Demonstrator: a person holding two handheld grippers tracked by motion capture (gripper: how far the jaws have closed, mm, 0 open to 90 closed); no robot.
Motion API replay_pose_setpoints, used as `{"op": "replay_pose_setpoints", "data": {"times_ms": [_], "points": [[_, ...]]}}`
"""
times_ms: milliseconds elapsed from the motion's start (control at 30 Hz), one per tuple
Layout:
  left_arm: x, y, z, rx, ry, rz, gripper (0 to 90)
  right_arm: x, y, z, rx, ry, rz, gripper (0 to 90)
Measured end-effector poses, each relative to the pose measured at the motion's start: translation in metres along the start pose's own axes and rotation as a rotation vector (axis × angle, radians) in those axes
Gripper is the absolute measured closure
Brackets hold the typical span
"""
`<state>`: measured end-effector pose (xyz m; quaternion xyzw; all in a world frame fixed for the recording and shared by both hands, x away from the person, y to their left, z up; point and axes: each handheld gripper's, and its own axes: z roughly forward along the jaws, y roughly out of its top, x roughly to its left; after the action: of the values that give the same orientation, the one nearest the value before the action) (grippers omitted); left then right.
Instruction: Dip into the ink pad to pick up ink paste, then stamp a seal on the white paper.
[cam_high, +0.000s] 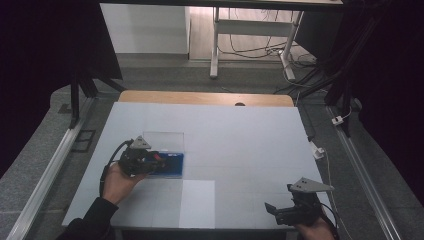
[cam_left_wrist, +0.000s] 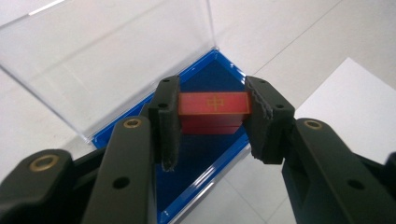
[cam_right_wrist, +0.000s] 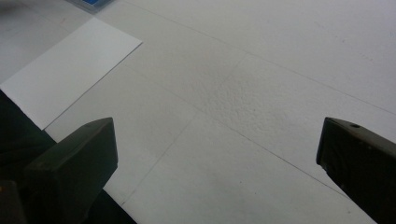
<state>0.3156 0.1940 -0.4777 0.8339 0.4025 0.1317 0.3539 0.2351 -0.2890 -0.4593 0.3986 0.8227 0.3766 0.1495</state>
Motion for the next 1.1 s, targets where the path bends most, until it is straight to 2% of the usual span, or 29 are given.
{"op": "replay_pose_setpoints", "data": {"times_ms": [333, 633, 800, 1100], "points": [[-0.01, 0.004, -0.004, -0.021, -0.03, 0.011, 58.1, 0.0, 0.0, 0.0, 0.0, 0.0, -0.002, 0.0], [-0.025, 0.009, -0.006, -0.035, -0.055, 0.056, 58.1, 0.0, 0.0, 0.0, 0.001, 0.0, -0.003, 0.0], [-0.033, 0.013, -0.008, -0.051, -0.062, 0.067, 58.2, 0.0, 0.0, 0.0, -0.002, 0.002, 0.0, 0.0], [-0.046, 0.018, -0.007, -0.048, -0.084, 0.108, 58.3, 0.0, 0.0, 0.0, -0.001, 0.0, 0.001, 0.0]]}}
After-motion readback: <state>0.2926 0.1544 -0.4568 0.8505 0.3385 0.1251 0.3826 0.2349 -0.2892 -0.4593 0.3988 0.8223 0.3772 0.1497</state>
